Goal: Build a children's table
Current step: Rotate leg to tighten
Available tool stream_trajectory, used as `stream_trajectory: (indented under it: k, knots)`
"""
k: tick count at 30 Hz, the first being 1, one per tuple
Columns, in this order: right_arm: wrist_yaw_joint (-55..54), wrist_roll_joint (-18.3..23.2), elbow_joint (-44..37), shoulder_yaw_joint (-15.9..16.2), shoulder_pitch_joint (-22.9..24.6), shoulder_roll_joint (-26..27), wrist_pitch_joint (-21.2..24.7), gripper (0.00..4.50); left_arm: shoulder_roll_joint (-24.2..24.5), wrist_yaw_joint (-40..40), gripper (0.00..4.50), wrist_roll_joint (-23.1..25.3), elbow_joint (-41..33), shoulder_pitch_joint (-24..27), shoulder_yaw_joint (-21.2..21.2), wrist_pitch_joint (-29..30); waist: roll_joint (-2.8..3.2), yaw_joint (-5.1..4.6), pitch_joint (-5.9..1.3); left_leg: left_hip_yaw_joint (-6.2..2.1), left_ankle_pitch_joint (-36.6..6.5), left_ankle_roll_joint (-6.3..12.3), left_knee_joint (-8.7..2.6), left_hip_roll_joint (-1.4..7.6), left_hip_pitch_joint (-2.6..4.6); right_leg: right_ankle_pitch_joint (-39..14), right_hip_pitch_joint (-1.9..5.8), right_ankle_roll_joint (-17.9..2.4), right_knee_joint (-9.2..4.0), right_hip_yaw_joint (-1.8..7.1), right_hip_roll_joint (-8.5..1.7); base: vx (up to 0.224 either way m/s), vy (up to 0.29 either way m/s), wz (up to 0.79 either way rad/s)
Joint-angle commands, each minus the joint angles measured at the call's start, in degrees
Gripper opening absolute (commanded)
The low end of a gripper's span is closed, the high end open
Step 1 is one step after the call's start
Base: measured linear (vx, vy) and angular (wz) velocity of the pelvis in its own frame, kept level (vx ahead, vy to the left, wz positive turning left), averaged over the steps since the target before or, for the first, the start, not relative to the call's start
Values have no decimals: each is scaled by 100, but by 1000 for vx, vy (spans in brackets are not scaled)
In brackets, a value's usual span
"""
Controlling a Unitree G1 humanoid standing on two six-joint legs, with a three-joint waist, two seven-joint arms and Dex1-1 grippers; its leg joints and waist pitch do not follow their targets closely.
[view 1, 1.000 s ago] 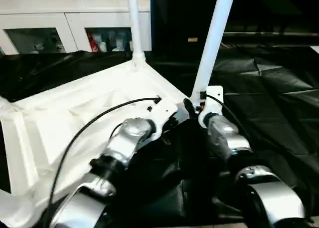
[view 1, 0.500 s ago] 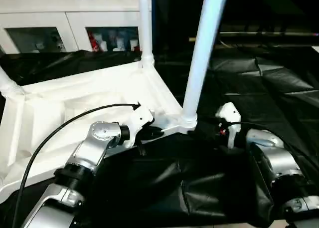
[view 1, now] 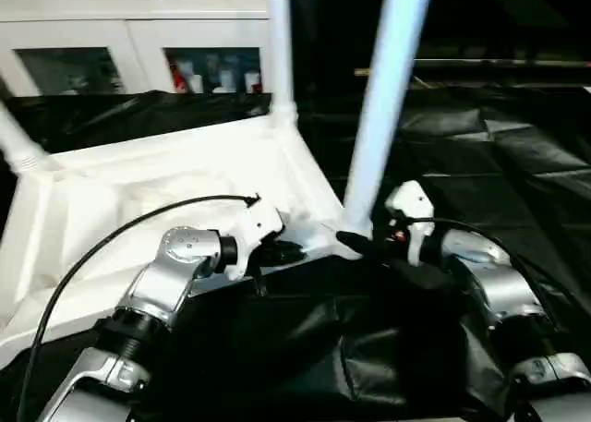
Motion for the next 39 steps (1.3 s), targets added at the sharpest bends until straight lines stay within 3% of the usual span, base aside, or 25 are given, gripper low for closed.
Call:
stream_trajectory:
  k: [1, 11, 15, 23, 34, 37, 39]
  knots:
    - [-21, -6, -20, -61, -27, -35, -59, 373, -34, -176, 0, -249, -210, -29, -9, -247, -78, -6, -384, -26, -837, 474, -370, 212, 45, -1055, 324, -1257, -396, 306, -343, 0, 0, 0]
    - [176, -93, 39, 37, 50, -49, -192, 373, 5, -191, 0, -133, -147, -56, -62, -285, -68, 4, -399, -30, -748, 484, -357, 205, 32, -819, 342, -1296, -365, 302, -338, 0, 0, 0]
    - [261, -63, 60, 41, 46, -54, -168, 330, 33, -193, 0, -128, -112, -75, -67, -294, -89, 13, -401, -26, -745, 493, -351, 200, 27, -859, 351, -1296, -367, 304, -347, 0, 0, 0]
    - [343, -100, 89, 62, 78, -89, -185, 289, 86, -217, 0, -122, -138, -41, -69, -274, -96, 27, -404, -25, -702, 511, -343, 201, 28, -858, 349, -1293, -358, 303, -346, 0, 0, 0]
    - [434, -103, 210, 66, 117, -49, -222, 277, 103, -220, 0, -112, -63, -66, -107, -311, -84, 27, -405, -27, -744, 511, -341, 201, 31, -847, 351, -1313, -357, 297, -343, 0, 0, 0]
    - [334, -55, 260, 0, 140, 12, -166, 277, 93, -169, 0, -92, -44, -56, -107, -309, -84, 25, -403, -30, -778, 489, -345, 205, 34, -896, 348, -1304, -361, 299, -345, 0, 0, 0]
    - [-64, 49, 456, -213, 76, 178, -22, 276, 43, 84, 0, 13, 56, -87, -85, -276, -85, 11, -396, -33, -819, 454, -354, 199, 30, -985, 346, -1289, -375, 299, -350, 0, 0, 0]
